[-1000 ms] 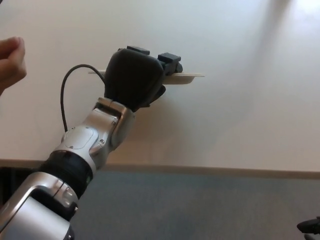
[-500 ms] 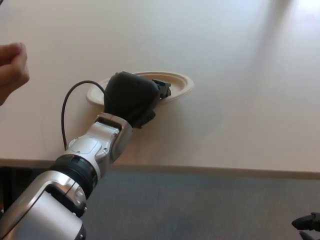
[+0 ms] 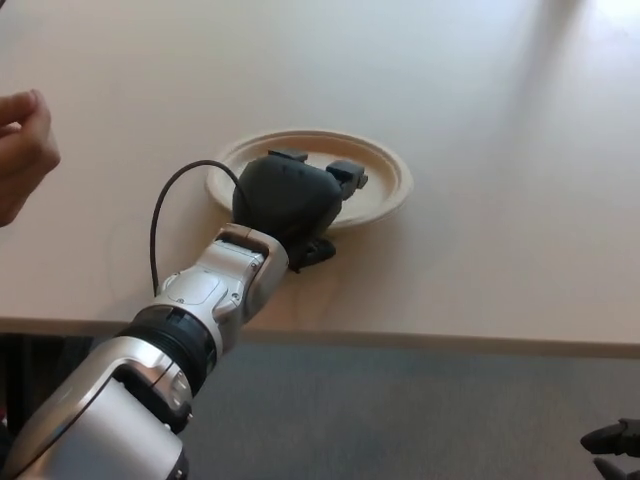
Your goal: A person passes a plate to the robot and the robot grabs it with its left hand and places it at the centre of the table infront of it
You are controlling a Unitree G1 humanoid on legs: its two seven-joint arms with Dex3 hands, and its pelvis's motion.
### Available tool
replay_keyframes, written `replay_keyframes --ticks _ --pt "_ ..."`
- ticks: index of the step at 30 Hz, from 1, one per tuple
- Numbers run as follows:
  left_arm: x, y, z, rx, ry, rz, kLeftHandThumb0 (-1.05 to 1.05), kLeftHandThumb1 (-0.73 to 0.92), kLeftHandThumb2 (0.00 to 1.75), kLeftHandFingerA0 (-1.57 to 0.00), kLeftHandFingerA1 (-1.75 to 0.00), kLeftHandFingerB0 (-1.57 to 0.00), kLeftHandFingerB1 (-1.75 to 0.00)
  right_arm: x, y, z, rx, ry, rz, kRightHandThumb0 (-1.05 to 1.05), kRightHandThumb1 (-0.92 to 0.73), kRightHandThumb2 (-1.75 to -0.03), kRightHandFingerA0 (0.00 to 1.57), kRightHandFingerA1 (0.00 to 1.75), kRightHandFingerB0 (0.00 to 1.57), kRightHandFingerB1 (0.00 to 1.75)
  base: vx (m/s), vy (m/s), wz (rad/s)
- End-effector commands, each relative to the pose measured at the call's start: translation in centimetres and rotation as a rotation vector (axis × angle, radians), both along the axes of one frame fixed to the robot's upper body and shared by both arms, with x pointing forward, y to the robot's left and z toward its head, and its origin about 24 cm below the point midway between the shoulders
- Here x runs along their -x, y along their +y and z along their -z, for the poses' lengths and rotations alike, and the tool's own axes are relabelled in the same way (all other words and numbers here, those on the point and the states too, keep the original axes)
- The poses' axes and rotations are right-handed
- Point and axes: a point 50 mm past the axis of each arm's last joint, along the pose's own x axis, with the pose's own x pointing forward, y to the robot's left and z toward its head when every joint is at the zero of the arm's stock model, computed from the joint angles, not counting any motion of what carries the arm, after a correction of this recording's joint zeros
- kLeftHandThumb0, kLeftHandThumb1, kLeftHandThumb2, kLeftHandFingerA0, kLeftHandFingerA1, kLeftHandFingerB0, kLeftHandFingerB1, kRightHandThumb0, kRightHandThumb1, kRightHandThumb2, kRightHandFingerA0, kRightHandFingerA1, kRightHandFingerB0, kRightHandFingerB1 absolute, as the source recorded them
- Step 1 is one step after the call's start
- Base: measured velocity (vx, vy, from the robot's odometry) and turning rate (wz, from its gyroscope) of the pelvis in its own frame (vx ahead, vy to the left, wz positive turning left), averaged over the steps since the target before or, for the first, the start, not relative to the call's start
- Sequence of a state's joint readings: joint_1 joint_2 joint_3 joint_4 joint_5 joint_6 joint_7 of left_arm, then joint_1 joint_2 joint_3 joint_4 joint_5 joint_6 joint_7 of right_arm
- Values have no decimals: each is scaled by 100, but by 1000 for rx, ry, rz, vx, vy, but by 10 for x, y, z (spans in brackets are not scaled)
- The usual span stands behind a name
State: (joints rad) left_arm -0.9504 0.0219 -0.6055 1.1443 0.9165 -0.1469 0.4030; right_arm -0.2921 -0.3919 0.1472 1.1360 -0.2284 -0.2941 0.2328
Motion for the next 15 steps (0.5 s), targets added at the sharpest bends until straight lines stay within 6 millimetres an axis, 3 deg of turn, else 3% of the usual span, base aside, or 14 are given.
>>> replay_keyframes --ticks 1,2,3,4,5,9,10,15 --pt "-9 2 -16 -24 58 -67 -88 53 90 0 0 0 -4 -3 -5 -4 4 -1 3 -85 -66 -111 32 62 27 54 0 0 0" --pt "-9 2 -17 -26 56 -69 -88 53 90 0 0 0 -4 -3 -5 -4 5 -1 4 -85 -66 -111 32 62 27 54 0 0 0" --pt "-10 3 -22 -23 33 -69 -90 53 92 0 0 0 -3 -3 -5 -5 23 0 -10 -87 -83 -66 37 58 34 47 0 0 0" --pt "-11 3 -24 -23 31 -70 -92 54 94 0 0 0 -2 -3 -5 -5 27 -1 -12 -83 -64 -109 38 64 31 56 0 0 0" --pt "-11 3 -26 -26 37 -73 -93 54 95 0 0 0 -2 -3 -5 -5 23 -2 -11 -86 -83 -65 37 59 37 49 0 0 0" --pt "-13 3 -32 -28 58 -84 -93 54 95 0 0 0 -2 -2 -5 -4 4 3 3 -88 -83 -65 35 58 36 48 0 0 0" --pt "-13 3 -32 -21 60 -84 -98 66 61 0 0 0 -1 -2 -5 -5 2 -1 -3 -87 -83 -66 36 59 34 48 0 0 0" --pt "-11 1 -36 17 83 -73 -95 65 61 0 0 0 0 -3 -5 -5 1 1 -1 -88 -81 -66 37 59 34 47 0 0 0"
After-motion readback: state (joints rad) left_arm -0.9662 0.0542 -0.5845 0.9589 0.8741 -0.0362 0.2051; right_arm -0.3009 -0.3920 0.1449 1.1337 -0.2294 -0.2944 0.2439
